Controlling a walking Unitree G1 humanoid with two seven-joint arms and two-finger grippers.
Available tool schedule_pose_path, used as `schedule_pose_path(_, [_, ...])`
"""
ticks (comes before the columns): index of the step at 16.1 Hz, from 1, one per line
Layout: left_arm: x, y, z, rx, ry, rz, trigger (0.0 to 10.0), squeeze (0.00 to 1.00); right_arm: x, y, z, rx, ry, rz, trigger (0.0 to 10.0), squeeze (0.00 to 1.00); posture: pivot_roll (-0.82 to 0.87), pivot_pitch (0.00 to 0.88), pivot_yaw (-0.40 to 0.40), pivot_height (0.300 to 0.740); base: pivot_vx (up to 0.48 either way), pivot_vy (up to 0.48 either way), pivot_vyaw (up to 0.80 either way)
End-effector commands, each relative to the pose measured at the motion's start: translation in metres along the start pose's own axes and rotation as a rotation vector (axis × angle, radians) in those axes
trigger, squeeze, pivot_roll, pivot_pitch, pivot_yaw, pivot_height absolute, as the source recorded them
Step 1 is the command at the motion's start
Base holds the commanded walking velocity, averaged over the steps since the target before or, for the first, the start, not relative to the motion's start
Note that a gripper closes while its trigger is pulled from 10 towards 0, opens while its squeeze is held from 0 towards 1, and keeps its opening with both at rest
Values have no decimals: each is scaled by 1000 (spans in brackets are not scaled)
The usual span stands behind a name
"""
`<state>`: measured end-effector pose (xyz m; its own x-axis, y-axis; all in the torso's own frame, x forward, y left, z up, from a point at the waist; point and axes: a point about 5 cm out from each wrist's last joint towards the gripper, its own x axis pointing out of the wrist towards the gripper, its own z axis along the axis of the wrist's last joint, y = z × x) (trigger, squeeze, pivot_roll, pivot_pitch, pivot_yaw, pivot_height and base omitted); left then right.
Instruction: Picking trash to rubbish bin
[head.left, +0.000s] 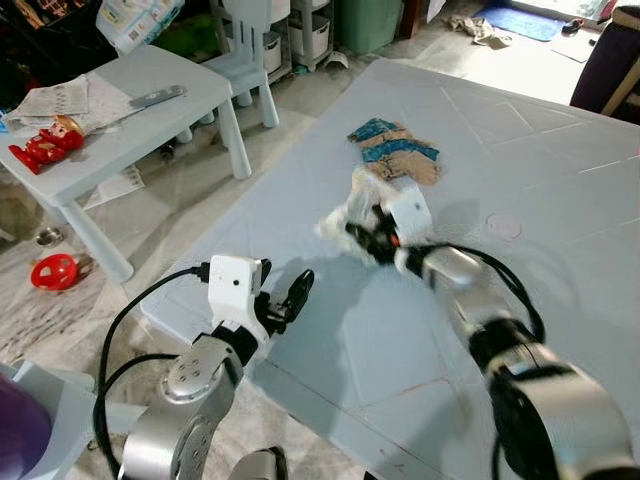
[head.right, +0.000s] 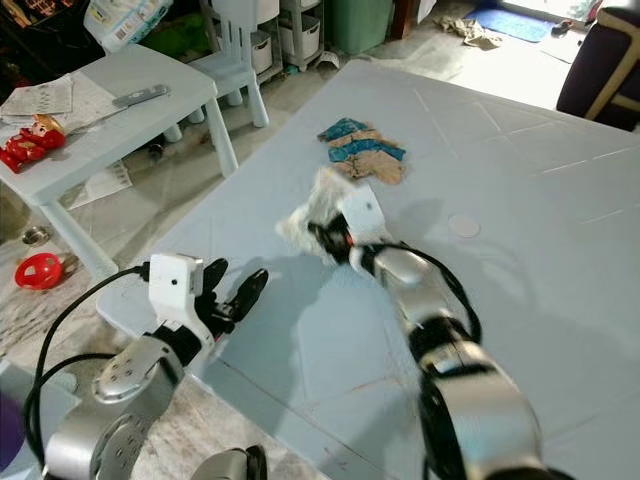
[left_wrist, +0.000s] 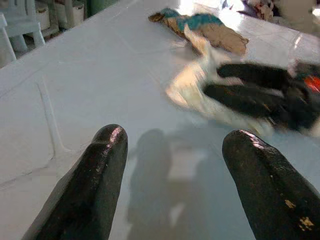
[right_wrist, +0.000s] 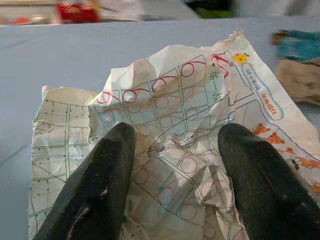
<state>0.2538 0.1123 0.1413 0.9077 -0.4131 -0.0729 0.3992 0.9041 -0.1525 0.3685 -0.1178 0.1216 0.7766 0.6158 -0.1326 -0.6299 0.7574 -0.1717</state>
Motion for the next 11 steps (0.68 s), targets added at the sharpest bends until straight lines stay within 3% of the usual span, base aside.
schedule_pose_path(1, [3,4,-1,2,-1,16,10000,0,-22,16,-49,72,171,111,10000,0,78,173,-23,740,0,0,0])
schedule_pose_path(3, [8,7,0,-1,-10,17,10000,0,-42,11,-51,66,153,168,10000,0,41,164,-19,740,0,0,0])
schedule_pose_path(6, [20,9,4,7,-33,4,10000,0,-72,4,-32,66,104,259,10000,0,10,144,-16,740,0,0,0])
schedule_pose_path(11, [26,11,4,8,-49,7,10000,0,-74,-23,3,72,20,131,10000,0,6,122,-24,740,0,0,0])
